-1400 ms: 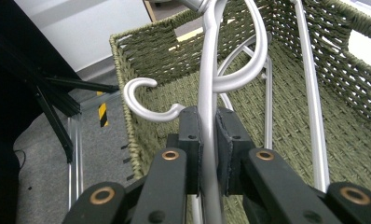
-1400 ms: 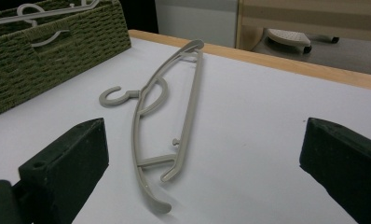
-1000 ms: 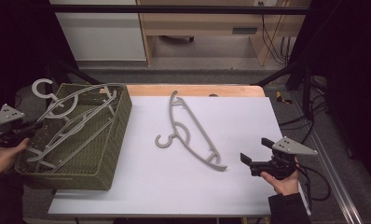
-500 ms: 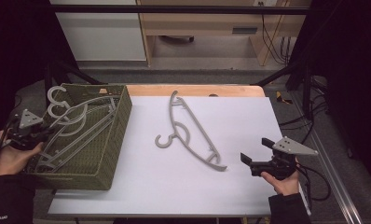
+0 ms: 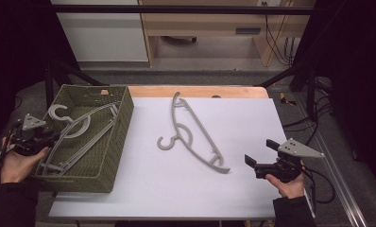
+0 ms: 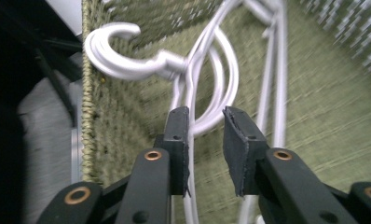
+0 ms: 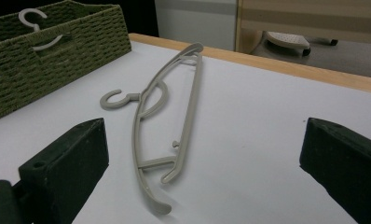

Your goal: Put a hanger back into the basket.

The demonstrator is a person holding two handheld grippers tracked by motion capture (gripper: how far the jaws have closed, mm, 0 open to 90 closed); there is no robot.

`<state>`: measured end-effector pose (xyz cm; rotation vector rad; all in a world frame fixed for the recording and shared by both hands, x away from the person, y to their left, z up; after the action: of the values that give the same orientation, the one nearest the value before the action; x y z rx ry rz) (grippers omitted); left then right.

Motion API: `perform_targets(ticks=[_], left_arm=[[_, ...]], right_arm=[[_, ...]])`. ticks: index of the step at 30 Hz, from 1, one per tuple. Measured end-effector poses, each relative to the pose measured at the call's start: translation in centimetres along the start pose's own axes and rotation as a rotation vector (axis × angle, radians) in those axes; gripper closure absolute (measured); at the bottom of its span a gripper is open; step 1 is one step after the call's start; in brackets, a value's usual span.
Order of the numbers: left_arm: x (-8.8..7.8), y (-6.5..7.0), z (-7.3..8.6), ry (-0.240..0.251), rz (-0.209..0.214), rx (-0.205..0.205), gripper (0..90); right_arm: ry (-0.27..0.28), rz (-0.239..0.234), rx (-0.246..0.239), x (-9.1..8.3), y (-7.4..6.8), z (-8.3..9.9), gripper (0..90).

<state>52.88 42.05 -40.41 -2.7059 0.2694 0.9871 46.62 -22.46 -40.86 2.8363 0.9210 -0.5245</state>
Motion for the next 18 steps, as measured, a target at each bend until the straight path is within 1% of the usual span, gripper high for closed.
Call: perform_targets(ticks=[1,3,4,5,6,7,8,9,11,15,16,17,18], left_arm=[[-0.4,0.4,-0.2,0.017,0.007,-0.016,68.5],[-1.1,1.4,-0.8,0.068,0.040,-0.044,62.6],[-1.5,2.2,-1.2,0.102,0.059,-0.063,59.5],[-1.8,2.7,-1.4,0.121,0.078,-0.072,56.2],[-2.0,3.1,-1.6,0.139,0.091,-0.071,54.1],[-2.4,4.0,-2.0,0.170,0.100,-0.091,52.1],[-2.7,4.7,-2.3,0.191,0.119,-0.093,49.1],[-3.0,5.5,-2.6,0.221,0.146,-0.111,47.8],[-3.6,7.0,-3.1,0.254,0.167,-0.116,43.8],[-4.4,10.4,-4.3,0.335,0.238,-0.121,35.0],[-4.6,11.2,-4.5,0.349,0.253,-0.117,32.9],[-4.7,12.0,-4.7,0.367,0.272,-0.123,31.0],[-4.8,12.9,-4.9,0.379,0.293,-0.122,28.5]], right_arm=[[0.001,0.002,-0.001,0.0,0.0,0.0,1.4],[0.003,-0.001,-0.001,-0.1,0.0,-0.1,1.4],[0.004,0.000,0.001,-0.1,0.0,-0.1,1.4],[0.003,0.000,0.000,-0.1,0.0,-0.1,1.4],[0.003,-0.001,-0.001,-0.2,0.0,-0.1,1.4],[0.003,0.001,-0.001,-0.2,0.0,-0.1,1.4],[0.004,-0.001,-0.001,-0.2,0.0,-0.1,1.4],[0.005,0.000,-0.001,-0.2,0.0,-0.1,1.4],[0.006,-0.002,0.000,-0.2,0.0,-0.1,1.4],[0.010,0.001,0.006,-0.2,0.0,-0.2,1.4],[0.012,0.002,0.006,-0.2,0.0,-0.2,1.4],[0.011,0.003,0.006,-0.2,0.0,-0.2,1.4],[0.011,0.003,0.005,-0.2,0.0,-0.2,1.4]])
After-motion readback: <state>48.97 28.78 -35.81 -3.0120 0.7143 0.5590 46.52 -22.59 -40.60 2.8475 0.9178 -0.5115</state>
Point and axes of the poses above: each handheld gripper's, and its own axes: x roughly forward along the jaws, z roughly out of its underside, y roughly to its right, the point moved 7 cm from there along x, roughly forward along the jaws, and after that the axes turned 5 degrees about -x, right-handed, at the moved point
